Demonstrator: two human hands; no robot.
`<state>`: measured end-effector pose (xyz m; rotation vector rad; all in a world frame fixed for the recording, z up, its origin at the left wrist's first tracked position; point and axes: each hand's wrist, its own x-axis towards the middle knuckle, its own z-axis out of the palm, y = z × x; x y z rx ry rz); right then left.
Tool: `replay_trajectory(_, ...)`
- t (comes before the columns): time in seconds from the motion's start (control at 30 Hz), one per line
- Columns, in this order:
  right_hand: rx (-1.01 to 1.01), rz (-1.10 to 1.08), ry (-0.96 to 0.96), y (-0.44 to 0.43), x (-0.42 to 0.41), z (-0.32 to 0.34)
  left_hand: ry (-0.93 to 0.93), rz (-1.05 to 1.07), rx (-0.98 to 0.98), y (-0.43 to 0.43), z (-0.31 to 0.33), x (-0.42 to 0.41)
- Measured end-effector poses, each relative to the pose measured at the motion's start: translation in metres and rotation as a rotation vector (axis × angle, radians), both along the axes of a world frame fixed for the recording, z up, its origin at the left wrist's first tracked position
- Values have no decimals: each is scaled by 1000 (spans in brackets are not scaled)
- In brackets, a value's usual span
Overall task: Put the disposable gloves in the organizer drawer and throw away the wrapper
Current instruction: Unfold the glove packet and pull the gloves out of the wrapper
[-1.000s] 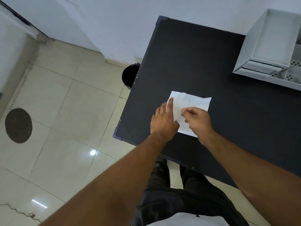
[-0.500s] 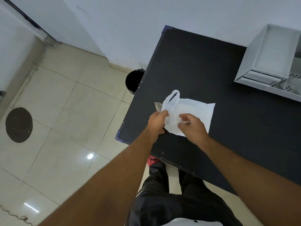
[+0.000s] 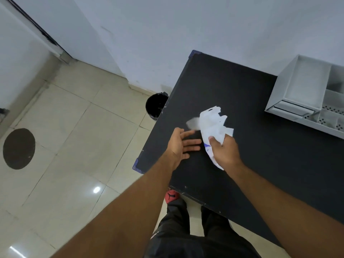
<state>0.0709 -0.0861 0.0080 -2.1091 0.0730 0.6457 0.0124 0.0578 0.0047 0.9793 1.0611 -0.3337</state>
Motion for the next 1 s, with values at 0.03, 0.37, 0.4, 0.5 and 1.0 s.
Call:
replay_trajectory(0.03,83,-83,51,2,2,5,35,-16,56,1,-2,-1)
replay_trajectory(0.37,587,-566,418,1,7,22,107,-5,153,-1,-5,6)
replay_trajectory(0.4,549,-578,441,-4,7,18,115,29,220,0,-6,6)
replay_trajectory(0.5,404,-567,536,-20,6,4,122,45,409,3,-9,6)
replay_trajectory(1.0,108,-584,368,-40,1,-12,-109,-133,777,-10,25,28)
